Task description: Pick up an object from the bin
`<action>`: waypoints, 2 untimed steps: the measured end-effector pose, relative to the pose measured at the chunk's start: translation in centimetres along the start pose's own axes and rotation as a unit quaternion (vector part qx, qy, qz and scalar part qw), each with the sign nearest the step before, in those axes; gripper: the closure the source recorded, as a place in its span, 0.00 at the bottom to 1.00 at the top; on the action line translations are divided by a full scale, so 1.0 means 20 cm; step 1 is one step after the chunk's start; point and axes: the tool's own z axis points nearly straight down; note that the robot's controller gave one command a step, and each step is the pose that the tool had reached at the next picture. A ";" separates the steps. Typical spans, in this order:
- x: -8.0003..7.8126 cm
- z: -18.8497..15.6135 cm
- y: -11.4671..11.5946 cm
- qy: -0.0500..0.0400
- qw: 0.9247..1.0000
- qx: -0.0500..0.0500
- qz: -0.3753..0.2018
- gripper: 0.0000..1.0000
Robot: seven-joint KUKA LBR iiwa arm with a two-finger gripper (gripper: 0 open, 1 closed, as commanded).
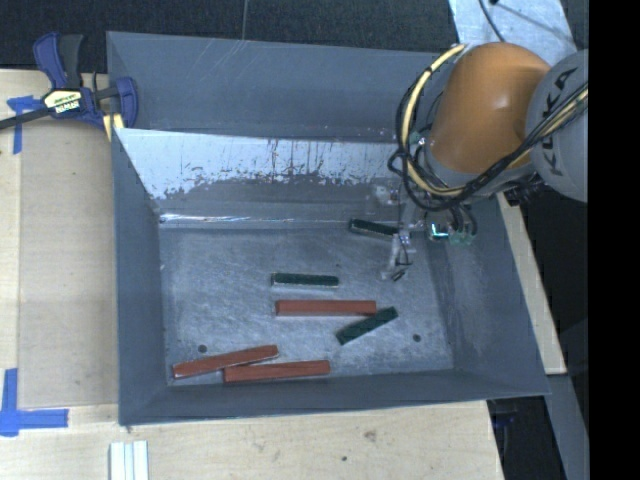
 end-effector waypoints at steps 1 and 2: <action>-0.04 0.54 0.36 -0.001 0.995 -0.001 -0.101 0.00; -0.13 0.37 0.47 -0.006 0.996 0.000 -0.090 0.00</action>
Offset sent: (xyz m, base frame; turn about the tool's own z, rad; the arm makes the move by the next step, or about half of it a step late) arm 0.0080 0.0698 -0.1063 -0.2009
